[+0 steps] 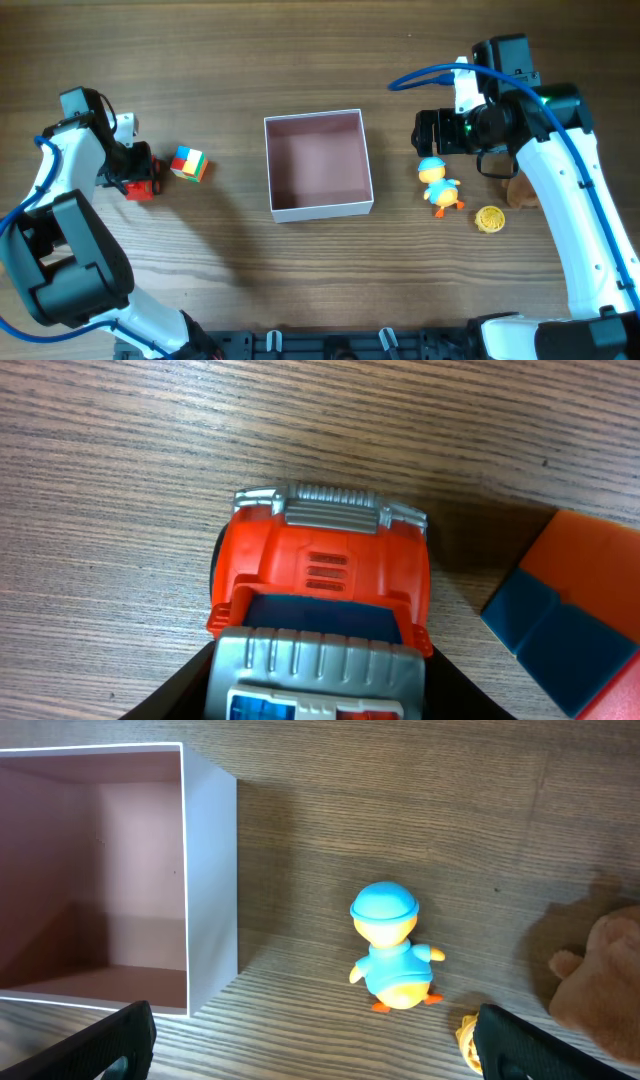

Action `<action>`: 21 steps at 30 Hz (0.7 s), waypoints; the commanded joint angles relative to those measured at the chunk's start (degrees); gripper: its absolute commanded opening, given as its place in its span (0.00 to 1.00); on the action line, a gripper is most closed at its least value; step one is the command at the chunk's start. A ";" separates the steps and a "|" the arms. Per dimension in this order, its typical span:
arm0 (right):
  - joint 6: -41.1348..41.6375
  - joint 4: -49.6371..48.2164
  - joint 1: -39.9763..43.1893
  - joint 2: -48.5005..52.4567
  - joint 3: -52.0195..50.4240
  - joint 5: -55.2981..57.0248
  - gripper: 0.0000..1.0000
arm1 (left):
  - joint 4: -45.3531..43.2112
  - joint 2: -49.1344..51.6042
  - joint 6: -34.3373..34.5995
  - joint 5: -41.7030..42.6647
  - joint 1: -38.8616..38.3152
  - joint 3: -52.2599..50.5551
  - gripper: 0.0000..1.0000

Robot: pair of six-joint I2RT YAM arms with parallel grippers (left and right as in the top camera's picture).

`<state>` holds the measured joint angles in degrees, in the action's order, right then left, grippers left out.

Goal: Pack container
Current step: 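Lower the left gripper onto the red toy truck and grasp it, then carry the red truck into the box and release it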

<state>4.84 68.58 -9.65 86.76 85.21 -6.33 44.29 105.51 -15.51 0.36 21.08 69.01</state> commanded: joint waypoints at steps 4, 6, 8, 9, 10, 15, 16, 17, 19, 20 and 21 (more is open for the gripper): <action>-0.59 -0.37 0.04 0.02 0.55 0.83 1.00 | 0.02 0.44 1.38 1.92 0.13 0.24 0.04; -0.57 -0.48 0.04 0.02 0.55 0.83 1.00 | 0.04 0.24 2.97 2.23 0.11 0.50 0.04; -0.55 -0.48 0.04 0.02 0.55 0.83 1.00 | 0.33 -0.68 3.98 2.21 -0.35 1.11 0.04; -0.55 -0.48 0.04 0.02 0.55 0.83 0.99 | 0.59 -1.27 3.98 2.23 -0.66 1.38 0.04; -0.52 -0.46 0.04 0.02 0.55 0.81 1.00 | 0.96 -1.99 4.00 2.21 -1.05 1.66 0.04; -0.39 -0.46 0.04 0.02 0.55 0.83 1.00 | 4.39 -10.47 5.92 2.23 -5.38 3.85 0.04; -0.39 -0.46 0.04 0.02 0.55 0.83 1.00 | 5.07 -12.81 5.95 2.23 -6.56 4.26 0.04; -0.39 -0.46 0.04 0.02 0.55 0.87 1.00 | 5.55 -14.84 6.82 2.21 -7.58 4.63 0.04; -0.13 -0.44 0.04 0.00 0.57 2.60 1.00 | 6.47 -20.61 10.78 2.23 -10.38 5.77 0.04; 0.50 -0.44 0.04 -0.31 0.61 3.91 1.00 | 6.62 -22.95 12.44 2.29 -11.65 6.16 0.04; 2.58 -0.98 0.04 -1.20 0.63 6.34 1.00 | 6.56 -26.64 15.15 3.39 -13.99 6.49 0.04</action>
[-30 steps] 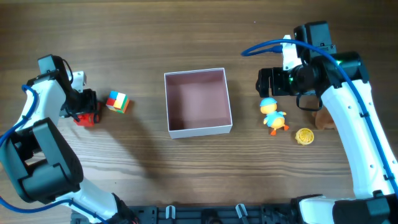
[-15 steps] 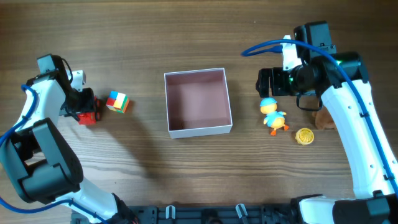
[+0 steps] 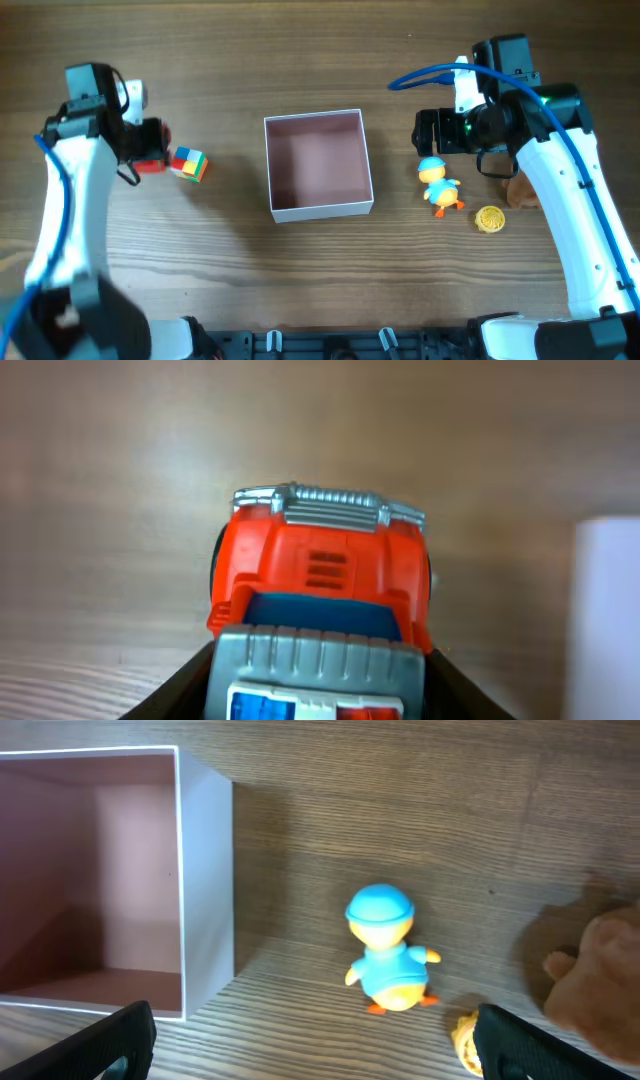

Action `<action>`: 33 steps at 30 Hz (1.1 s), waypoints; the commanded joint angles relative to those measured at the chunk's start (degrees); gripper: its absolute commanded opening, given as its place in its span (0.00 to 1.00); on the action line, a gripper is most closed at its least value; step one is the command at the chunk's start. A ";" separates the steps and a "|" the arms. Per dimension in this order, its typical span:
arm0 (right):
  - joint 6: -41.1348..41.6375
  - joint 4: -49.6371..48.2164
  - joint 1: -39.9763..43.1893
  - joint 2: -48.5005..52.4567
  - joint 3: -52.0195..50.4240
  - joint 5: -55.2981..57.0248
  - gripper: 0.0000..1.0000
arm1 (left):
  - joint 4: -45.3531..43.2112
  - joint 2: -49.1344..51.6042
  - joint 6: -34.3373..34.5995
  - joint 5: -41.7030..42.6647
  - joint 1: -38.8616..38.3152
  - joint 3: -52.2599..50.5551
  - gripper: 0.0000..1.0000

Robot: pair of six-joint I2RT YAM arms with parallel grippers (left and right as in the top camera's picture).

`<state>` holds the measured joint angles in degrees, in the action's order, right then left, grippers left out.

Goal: Pack container
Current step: 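Carry the red truck into the box and release it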

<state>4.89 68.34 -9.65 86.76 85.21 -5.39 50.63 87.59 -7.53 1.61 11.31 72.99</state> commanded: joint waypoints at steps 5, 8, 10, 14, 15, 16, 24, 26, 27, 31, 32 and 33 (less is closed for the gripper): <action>9.92 -4.68 2.51 -10.25 0.83 11.41 1.00 | -0.11 -17.53 15.43 3.93 -18.56 2.51 0.04; 12.15 -3.61 7.56 -14.71 0.83 11.34 1.00 | -1.66 -16.17 18.80 3.72 -28.09 2.49 0.04; 12.17 -1.51 10.86 -15.98 0.83 10.73 1.00 | -3.72 -13.62 18.99 3.69 -32.68 2.49 0.04; 10.86 2.97 14.64 -15.61 0.57 10.27 1.00 | -8.24 -5.88 23.47 0.83 -36.87 2.49 0.04; 10.58 3.32 14.78 -15.34 0.52 10.08 1.00 | -8.79 -4.22 23.52 0.90 -36.92 2.49 0.04; 10.19 3.30 14.75 -15.15 0.52 9.29 1.00 | -9.51 -2.08 24.57 0.87 -36.92 2.49 0.04; 10.10 2.84 14.75 -14.71 0.52 7.91 1.00 | -10.19 11.47 24.72 -2.38 -36.92 2.45 0.04; 10.10 2.89 14.75 -14.71 0.52 7.91 1.00 | -11.08 14.25 24.72 -4.04 -36.92 2.45 0.04; 10.08 2.89 14.75 -14.71 0.52 7.89 1.00 | -11.54 15.15 24.72 -4.15 -36.92 2.45 0.04; 10.08 2.91 14.75 -14.71 0.52 7.89 1.00 | -13.88 17.88 24.74 -5.51 -36.92 2.45 0.04; 10.10 2.93 14.75 -14.71 0.52 7.89 1.00 | -14.32 18.16 24.74 -6.49 -36.92 2.45 0.04; 10.08 2.97 14.75 -14.71 0.52 7.89 1.00 | -14.53 18.23 24.74 -7.15 -36.92 2.45 0.04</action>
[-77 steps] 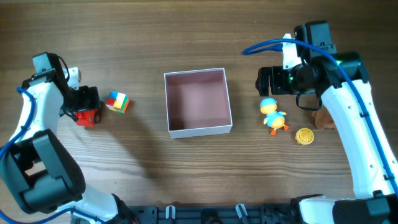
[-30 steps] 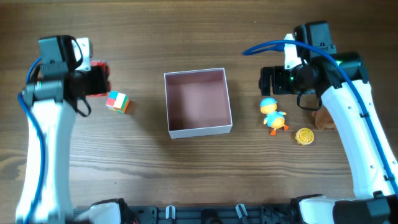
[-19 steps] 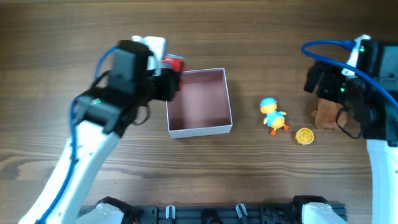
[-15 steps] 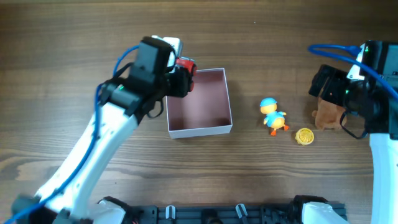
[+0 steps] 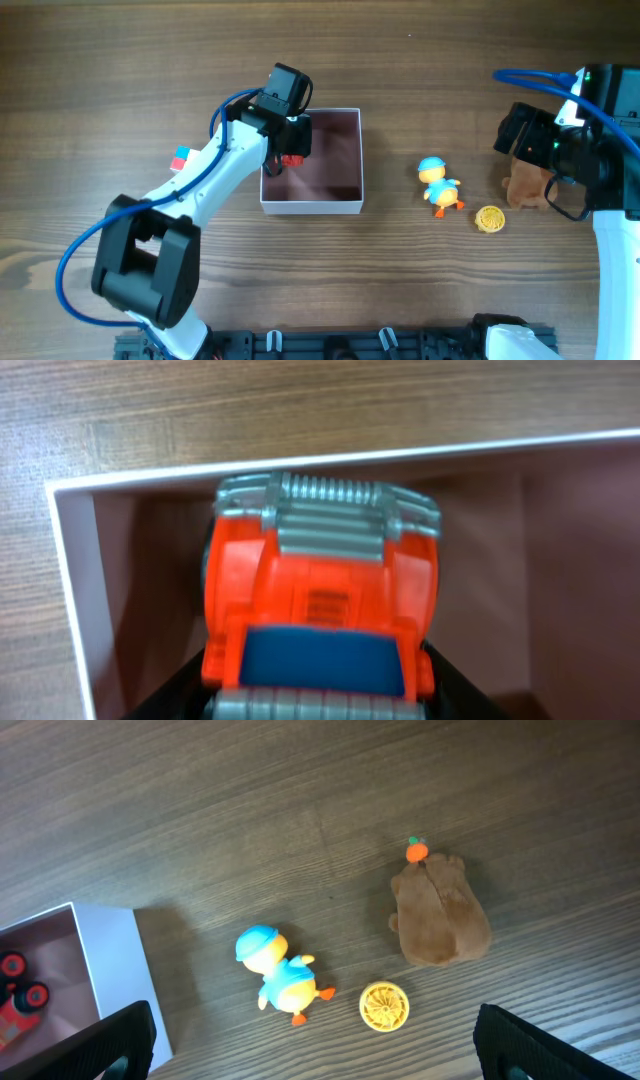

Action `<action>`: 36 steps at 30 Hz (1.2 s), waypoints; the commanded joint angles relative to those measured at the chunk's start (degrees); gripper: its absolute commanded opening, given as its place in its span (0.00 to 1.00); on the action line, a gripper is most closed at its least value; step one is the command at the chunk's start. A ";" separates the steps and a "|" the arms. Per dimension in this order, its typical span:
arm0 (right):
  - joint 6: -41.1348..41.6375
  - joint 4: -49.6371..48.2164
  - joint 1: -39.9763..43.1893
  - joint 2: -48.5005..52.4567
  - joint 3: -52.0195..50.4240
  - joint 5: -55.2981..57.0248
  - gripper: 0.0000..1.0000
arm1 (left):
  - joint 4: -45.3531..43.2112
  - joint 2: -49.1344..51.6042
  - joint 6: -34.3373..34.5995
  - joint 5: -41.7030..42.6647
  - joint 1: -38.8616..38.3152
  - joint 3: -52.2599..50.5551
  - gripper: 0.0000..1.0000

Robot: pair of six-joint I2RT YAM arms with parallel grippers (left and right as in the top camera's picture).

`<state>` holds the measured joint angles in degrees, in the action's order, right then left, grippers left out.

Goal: Pack container
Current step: 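Carry the red truck into the box and release it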

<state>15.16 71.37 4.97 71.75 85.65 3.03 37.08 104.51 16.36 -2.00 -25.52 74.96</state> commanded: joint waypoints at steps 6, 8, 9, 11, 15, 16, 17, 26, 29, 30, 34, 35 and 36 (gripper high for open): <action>-0.22 0.02 0.13 0.31 0.09 -0.50 1.00 | -1.11 1.31 0.85 -3.72 -0.11 0.48 0.04; -0.20 0.02 0.13 0.31 0.09 -0.50 1.00 | -0.44 1.31 0.85 -3.72 -0.11 0.48 0.04; -0.20 0.02 0.13 0.31 0.09 -0.50 1.00 | 0.04 1.31 0.85 -3.72 -0.11 0.48 0.04; -0.22 0.02 0.13 0.31 0.09 -0.50 1.00 | 1.97 1.31 0.85 -3.72 -0.11 0.48 0.04; -0.42 -0.04 0.13 0.31 0.09 -0.50 1.00 | 5.25 1.31 0.83 -3.72 -0.09 0.48 0.11; -0.39 -0.04 0.13 0.31 0.09 -0.50 1.00 | 5.18 1.31 0.83 -3.72 -0.09 0.48 0.43; -0.39 -0.02 0.13 0.31 0.09 -0.50 1.00 | 4.98 1.31 0.81 -3.72 -0.09 0.48 0.48; -1.22 0.07 0.13 0.31 0.09 -0.50 1.00 | 0.57 1.31 0.61 -3.91 -0.09 0.48 1.00; -1.27 0.07 0.13 0.31 0.09 -0.50 1.00 | 0.63 1.31 0.61 -3.91 -0.11 0.48 1.00; -1.27 0.04 0.13 0.31 0.09 -0.50 1.00 | 0.68 1.25 0.61 -3.91 -0.15 0.48 1.00; -1.33 0.07 0.13 0.31 0.09 -0.50 1.00 | 1.27 0.55 0.61 -3.91 -0.90 0.48 1.00; -1.49 0.04 0.13 0.31 0.09 -0.50 1.00 | 1.29 -0.09 0.59 -3.93 -1.40 0.48 1.00; -1.51 0.04 0.13 0.31 0.09 -0.50 1.00 | 1.29 -1.01 0.61 -4.13 -1.99 0.48 1.00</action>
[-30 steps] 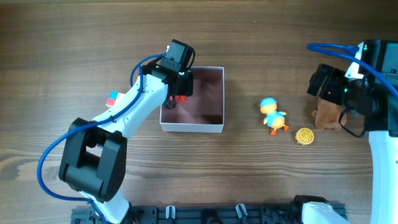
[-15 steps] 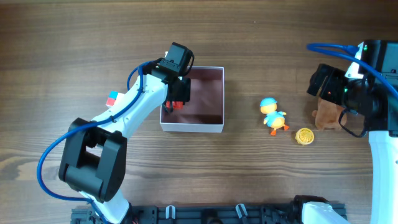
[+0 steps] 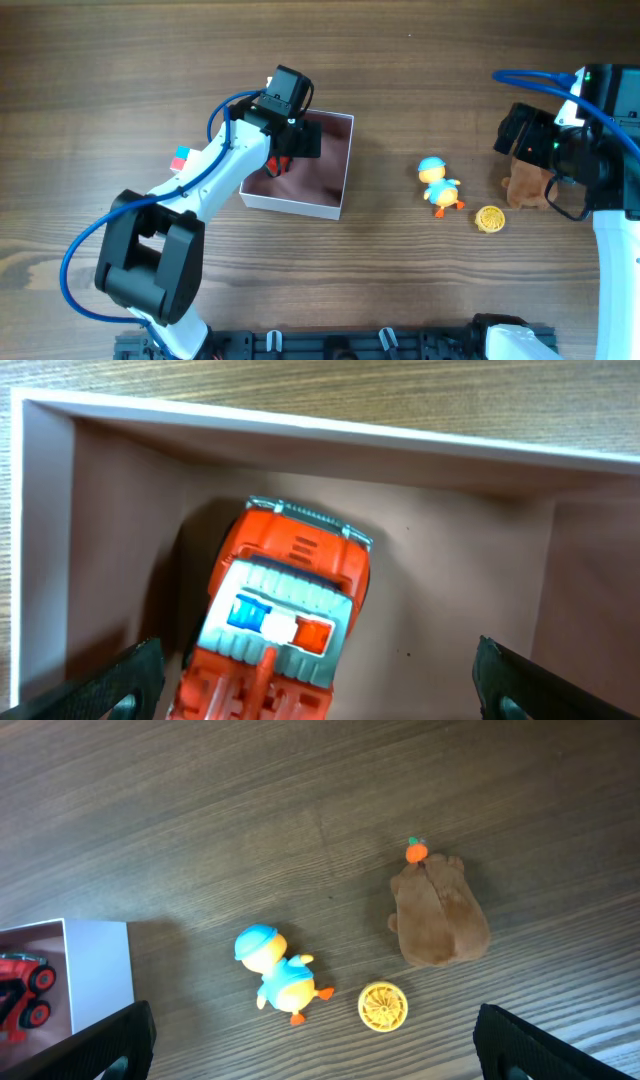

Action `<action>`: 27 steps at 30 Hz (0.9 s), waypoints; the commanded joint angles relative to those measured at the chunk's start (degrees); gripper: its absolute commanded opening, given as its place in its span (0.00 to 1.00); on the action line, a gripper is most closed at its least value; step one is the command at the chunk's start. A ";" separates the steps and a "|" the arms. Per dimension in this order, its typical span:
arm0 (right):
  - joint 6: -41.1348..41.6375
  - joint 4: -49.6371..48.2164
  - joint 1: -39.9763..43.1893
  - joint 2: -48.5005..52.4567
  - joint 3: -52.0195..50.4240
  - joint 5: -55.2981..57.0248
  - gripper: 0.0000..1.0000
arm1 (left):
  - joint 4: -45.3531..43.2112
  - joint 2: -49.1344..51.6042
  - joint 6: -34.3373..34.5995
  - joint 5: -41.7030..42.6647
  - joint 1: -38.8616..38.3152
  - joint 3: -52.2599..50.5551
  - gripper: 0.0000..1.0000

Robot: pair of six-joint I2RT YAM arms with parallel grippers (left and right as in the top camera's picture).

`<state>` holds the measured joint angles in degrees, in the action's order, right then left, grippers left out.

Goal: Pack container
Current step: 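Carry the red truck into the box and release it, then move the left gripper to the Rubik's cube and grasp it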

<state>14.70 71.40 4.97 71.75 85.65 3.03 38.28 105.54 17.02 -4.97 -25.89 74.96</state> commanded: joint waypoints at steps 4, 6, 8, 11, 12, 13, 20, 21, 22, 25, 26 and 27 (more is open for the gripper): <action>-1.20 0.02 0.13 0.33 0.09 -0.50 1.00 | 2.97 -7.26 -0.46 -4.59 -5.05 0.48 1.00; -1.25 0.00 0.13 0.33 0.09 -0.48 1.00 | 8.26 -9.81 -1.79 -4.96 -6.82 0.48 1.00; -1.22 0.00 0.13 0.33 0.09 -0.50 1.00 | 12.07 -9.99 -1.77 -4.70 -6.95 0.48 1.00; -1.22 0.00 0.13 0.42 0.09 -0.50 1.00 | 16.46 -9.81 -2.75 -4.59 -6.82 -0.74 0.99; -1.22 0.00 0.13 0.46 0.07 -0.50 1.00 | 16.92 -9.81 -3.06 -6.03 -6.54 -1.18 0.98; -1.25 0.00 0.13 0.48 0.07 -0.50 1.00 | 17.11 -9.81 -2.49 -7.80 -5.95 -1.36 1.00; -1.25 0.00 0.13 0.48 -0.26 -0.48 1.00 | 15.74 -15.06 -7.82 -9.03 6.40 -1.01 1.00; -1.27 -0.07 0.13 0.59 -0.26 -0.50 1.00 | 15.52 -16.70 -10.08 -9.03 8.61 -1.01 1.00; -1.27 -0.07 0.13 0.61 -0.26 -0.50 1.00 | 15.54 -18.36 -12.00 -8.76 11.37 -1.01 1.00; -1.27 -0.13 0.13 0.94 -0.26 -0.50 1.00 | 16.76 -20.52 -18.47 0.90 20.37 -1.03 1.00; -1.25 -0.15 0.13 1.16 -0.26 -0.50 1.00 | 17.20 -20.31 -21.11 4.59 23.78 -1.07 1.00; -1.22 -0.17 0.13 1.29 -0.26 -0.52 1.00 | 17.31 -19.76 -23.19 7.10 26.18 -1.20 1.00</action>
<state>13.85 71.37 4.97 71.94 85.65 3.03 54.72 85.82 4.23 -8.82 -7.92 74.11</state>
